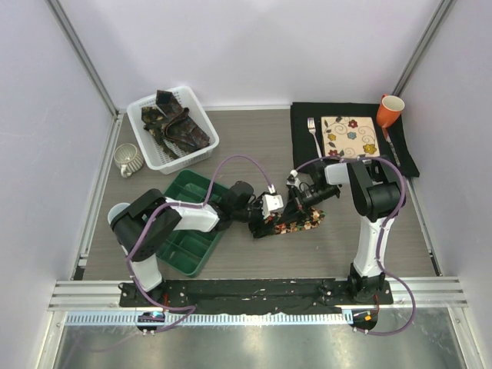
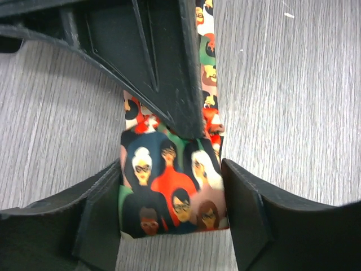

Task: Roll the ties
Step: Roll the tie at the center of the board.

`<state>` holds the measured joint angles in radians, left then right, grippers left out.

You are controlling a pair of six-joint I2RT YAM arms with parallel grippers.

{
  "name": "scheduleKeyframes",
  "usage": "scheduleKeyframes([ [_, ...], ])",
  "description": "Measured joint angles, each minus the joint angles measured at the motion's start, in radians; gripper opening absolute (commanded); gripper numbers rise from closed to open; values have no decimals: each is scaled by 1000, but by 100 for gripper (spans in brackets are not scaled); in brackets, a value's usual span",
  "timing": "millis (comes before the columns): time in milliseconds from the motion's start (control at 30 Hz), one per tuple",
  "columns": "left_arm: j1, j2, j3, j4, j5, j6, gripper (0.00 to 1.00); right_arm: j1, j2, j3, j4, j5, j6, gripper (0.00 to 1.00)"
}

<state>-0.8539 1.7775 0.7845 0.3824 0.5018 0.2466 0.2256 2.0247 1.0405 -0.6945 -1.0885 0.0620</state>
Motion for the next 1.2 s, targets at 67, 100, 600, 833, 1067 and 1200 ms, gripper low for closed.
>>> scheduleKeyframes([
  [67, 0, 0, 4, 2, 0, -5, 71, -17, 14, 6, -11, -13, -18, 1],
  [100, 0, 0, 5, 2, 0, -6, 72, -25, 19, 13, -18, -14, -26, 1],
  [600, 3, 92, 105, 29, 55, -10, 72, -51, -11, 29, -71, 158, -67, 1],
  [833, 3, 103, 105, 47, 68, -13, 67, -47, -50, 21, -68, 252, -37, 1],
  [1067, 1, 122, 108, 41, 83, -19, 33, -19, -73, 22, -63, 293, -22, 22],
  [1200, 0, 105, 100, 27, 62, 27, 29, -18, -74, 47, -78, 290, -31, 43],
])
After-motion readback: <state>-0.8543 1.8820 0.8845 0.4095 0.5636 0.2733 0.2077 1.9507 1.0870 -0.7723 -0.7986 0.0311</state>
